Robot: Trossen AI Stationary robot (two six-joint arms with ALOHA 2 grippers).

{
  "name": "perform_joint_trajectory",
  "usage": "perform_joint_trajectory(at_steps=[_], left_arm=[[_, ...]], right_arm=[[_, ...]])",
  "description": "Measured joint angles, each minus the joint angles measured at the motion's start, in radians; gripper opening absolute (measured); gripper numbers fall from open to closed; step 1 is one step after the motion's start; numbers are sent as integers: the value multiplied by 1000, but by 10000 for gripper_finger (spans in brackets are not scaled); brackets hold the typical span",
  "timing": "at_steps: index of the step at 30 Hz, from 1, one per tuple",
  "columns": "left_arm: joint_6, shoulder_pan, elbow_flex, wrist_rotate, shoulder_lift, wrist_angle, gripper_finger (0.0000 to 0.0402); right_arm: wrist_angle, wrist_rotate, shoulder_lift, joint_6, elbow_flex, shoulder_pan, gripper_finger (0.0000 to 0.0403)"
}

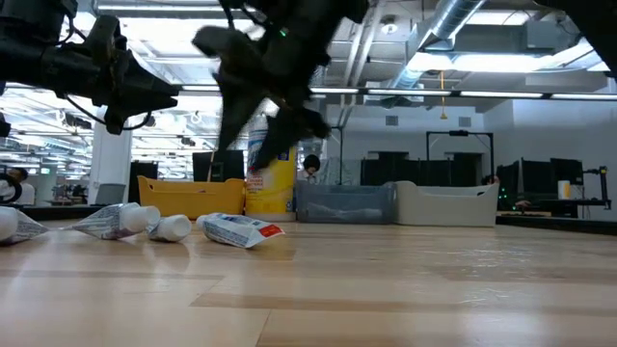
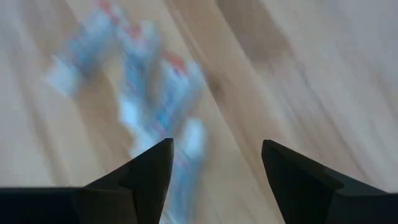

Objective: Pick & Place Travel size toiletries
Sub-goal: Put the white toothpaste into the black bin

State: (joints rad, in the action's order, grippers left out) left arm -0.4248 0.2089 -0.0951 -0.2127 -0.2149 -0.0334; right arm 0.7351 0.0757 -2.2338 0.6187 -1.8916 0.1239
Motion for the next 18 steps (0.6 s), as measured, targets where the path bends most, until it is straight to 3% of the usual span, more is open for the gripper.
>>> perform_joint_trajectory(at_steps=[18], left_arm=[[0,0,0,-2,-16,-19,95]], right_arm=[[-71,0,-109,-33,-4,28,234]])
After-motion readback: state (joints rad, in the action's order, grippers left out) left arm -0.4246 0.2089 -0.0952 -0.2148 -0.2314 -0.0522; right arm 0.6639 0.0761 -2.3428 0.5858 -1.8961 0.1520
